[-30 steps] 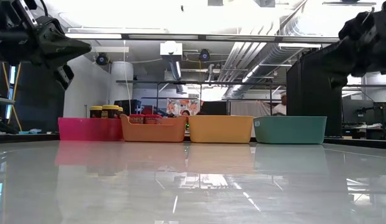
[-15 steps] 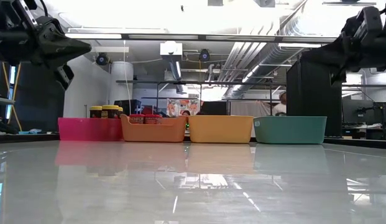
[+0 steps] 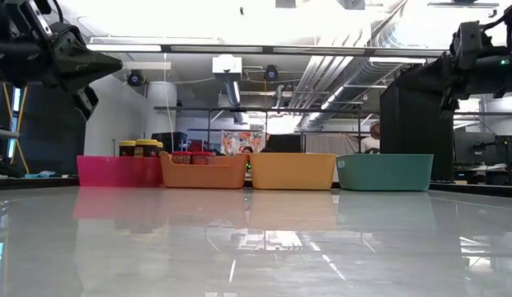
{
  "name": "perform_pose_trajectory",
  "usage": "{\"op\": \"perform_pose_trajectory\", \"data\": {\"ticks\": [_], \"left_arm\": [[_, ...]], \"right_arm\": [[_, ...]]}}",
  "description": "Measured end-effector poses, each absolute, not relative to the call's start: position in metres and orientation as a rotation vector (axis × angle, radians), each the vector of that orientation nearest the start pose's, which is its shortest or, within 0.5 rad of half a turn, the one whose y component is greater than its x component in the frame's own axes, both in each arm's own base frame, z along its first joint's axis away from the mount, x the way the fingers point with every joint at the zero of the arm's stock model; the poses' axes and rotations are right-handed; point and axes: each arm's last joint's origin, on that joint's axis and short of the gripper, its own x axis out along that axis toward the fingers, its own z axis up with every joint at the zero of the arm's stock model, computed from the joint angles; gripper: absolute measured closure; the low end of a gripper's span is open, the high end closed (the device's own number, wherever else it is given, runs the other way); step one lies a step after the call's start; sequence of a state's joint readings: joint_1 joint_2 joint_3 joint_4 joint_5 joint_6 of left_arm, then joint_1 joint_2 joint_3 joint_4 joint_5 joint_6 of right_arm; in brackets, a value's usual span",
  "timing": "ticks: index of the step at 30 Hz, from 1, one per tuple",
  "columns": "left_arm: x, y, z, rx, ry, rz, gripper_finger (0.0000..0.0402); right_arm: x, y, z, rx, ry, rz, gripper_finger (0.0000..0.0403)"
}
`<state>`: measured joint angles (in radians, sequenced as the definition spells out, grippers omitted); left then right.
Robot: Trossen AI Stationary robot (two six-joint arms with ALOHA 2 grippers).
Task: Sort spices by type
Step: Return to Home Position
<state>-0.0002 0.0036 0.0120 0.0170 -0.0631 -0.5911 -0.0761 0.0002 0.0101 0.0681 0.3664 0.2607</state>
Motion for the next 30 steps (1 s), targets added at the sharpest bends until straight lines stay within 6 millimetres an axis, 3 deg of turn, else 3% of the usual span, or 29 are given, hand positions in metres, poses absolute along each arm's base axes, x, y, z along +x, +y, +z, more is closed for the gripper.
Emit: {"op": "perform_pose_trajectory", "data": {"ticks": [23, 26, 30], "left_arm": [[0.098, 0.002, 0.168, -0.591, -0.035, 0.056, 0.0401], [0.098, 0.002, 0.168, -0.591, -0.035, 0.056, 0.0401], [0.098, 0.002, 0.168, -0.591, -0.035, 0.055, 0.0401]], "right_arm": [[0.095, -0.014, 0.173, 0.262, -0.126, -0.371, 0.04], [0.096, -0.009, 0.173, 0.136, -0.087, -0.245, 0.04], [0.097, -0.003, 0.169, -0.172, -0.026, -0.062, 0.04]]}}
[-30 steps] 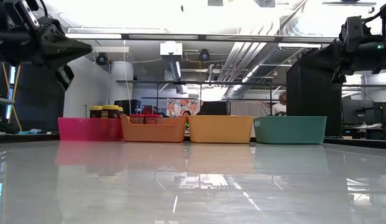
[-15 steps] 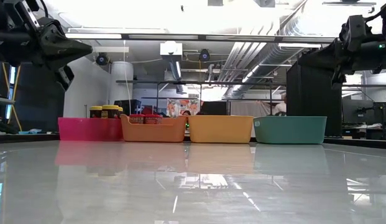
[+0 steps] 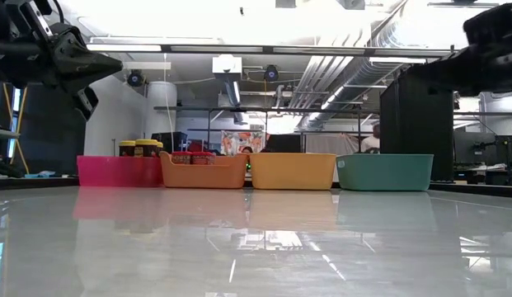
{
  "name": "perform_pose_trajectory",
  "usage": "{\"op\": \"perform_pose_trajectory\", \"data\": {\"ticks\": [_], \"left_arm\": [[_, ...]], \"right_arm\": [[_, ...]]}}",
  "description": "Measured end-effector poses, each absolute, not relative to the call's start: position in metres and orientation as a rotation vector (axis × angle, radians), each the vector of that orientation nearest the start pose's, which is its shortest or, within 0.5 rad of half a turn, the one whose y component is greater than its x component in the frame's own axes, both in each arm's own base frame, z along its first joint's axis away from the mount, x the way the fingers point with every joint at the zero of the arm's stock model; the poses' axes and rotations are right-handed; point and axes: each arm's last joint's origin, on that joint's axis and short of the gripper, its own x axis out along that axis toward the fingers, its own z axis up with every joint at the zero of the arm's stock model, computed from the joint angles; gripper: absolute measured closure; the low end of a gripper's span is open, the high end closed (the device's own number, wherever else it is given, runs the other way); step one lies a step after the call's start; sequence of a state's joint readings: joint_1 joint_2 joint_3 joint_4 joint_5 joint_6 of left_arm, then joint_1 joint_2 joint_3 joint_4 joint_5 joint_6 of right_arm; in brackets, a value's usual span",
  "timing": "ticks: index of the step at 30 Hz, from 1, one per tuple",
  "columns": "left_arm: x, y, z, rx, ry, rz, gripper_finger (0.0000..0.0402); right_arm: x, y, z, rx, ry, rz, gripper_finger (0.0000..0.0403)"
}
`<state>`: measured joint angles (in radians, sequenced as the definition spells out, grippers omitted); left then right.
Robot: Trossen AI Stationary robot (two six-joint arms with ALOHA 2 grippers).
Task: Sort spices by type
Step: Return to Home Position
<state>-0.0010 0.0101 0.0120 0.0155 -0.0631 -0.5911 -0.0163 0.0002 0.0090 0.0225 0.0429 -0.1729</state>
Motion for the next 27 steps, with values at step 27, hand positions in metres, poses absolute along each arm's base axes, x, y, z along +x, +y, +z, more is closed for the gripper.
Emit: {"op": "perform_pose_trajectory", "data": {"ticks": [27], "left_arm": [[0.0975, 0.0017, 0.1683, -0.591, -0.035, 0.055, 0.0401]], "right_arm": [[0.0978, -0.0045, 0.1677, -0.051, -0.017, -0.072, 0.04]]}}
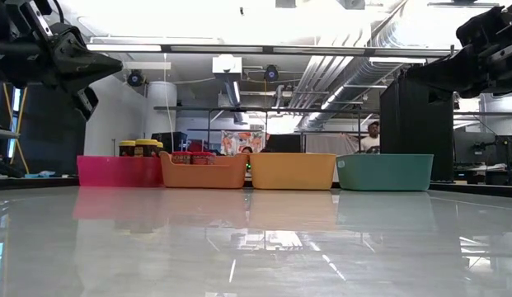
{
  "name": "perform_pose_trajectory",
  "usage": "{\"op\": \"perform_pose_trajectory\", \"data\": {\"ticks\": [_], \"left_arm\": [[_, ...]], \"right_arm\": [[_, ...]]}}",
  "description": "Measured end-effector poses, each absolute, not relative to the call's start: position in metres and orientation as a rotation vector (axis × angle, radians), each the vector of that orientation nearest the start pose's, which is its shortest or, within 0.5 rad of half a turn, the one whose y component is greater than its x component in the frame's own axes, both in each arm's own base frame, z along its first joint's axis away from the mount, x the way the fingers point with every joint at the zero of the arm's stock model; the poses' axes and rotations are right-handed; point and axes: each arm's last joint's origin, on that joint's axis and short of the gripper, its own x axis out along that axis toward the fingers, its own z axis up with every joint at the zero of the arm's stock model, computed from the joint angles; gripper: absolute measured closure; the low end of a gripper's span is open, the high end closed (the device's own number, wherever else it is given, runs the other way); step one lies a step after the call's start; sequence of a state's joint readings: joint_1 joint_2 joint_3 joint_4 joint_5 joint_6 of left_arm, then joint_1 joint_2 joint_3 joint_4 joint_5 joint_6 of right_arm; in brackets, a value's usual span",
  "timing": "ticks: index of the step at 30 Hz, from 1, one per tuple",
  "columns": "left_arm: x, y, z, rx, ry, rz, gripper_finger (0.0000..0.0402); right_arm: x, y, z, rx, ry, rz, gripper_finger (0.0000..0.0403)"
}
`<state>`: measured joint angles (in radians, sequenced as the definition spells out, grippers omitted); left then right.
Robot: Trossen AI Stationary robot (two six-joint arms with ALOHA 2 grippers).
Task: Sort spices by type
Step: Return to Home Position
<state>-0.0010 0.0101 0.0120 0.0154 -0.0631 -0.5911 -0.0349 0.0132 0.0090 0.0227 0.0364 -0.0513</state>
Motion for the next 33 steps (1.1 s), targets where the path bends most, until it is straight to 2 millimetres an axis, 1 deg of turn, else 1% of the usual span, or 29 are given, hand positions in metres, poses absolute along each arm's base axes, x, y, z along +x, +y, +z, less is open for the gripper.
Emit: {"op": "perform_pose_trajectory", "data": {"ticks": [10, 11, 17, 20, 22, 33], "left_arm": [[0.0975, 0.0017, 0.1683, -0.591, -0.035, 0.055, 0.0402], [0.0975, 0.0017, 0.1681, -0.572, -0.032, 0.054, 0.0402], [0.0987, -0.0017, 0.1658, -0.133, 0.014, -0.022, 0.0402], [0.0993, -0.002, 0.1652, -0.017, 0.021, -0.028, 0.0402], [0.0997, -0.002, 0.1647, 0.001, 0.028, -0.028, 0.0402], [0.0999, -0.002, 0.1645, -0.023, 0.031, -0.028, 0.0401]], "right_arm": [[0.0979, -0.0045, 0.1676, -0.052, -0.016, -0.072, 0.04], [0.0979, -0.0045, 0.1676, -0.052, -0.016, -0.072, 0.04], [0.0979, -0.0045, 0.1676, -0.052, -0.016, -0.072, 0.04], [0.0979, -0.0045, 0.1676, -0.052, -0.016, -0.072, 0.04], [0.0979, -0.0045, 0.1675, -0.052, -0.015, -0.072, 0.04], [0.0979, -0.0044, 0.1676, -0.052, -0.016, -0.072, 0.04]]}}
